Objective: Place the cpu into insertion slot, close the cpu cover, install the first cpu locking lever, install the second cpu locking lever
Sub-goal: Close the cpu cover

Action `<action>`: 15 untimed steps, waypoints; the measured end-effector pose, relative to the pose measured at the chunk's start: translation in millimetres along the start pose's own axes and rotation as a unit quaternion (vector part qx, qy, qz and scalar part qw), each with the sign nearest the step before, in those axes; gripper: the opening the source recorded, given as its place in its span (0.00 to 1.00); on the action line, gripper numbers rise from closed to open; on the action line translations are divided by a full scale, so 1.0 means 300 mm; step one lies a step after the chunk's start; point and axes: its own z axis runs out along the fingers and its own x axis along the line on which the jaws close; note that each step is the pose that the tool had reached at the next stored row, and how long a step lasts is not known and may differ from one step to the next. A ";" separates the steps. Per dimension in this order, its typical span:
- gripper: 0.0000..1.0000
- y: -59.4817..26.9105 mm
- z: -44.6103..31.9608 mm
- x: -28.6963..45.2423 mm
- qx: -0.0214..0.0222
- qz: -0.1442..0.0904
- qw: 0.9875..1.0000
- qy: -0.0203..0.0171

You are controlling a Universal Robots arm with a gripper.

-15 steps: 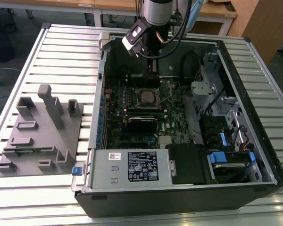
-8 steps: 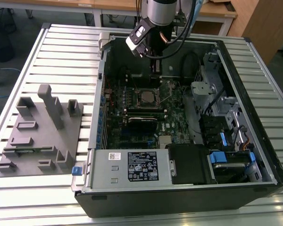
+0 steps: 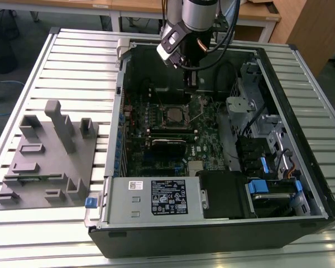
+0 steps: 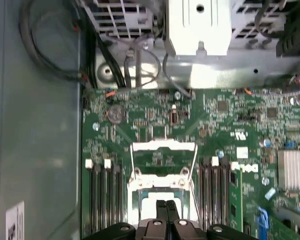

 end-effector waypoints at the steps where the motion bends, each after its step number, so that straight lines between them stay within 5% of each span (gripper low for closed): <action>1: 0.10 0.010 0.000 0.000 0.000 0.000 1.000 0.000; 15: 0.10 0.147 0.006 0.004 0.000 0.000 1.000 0.000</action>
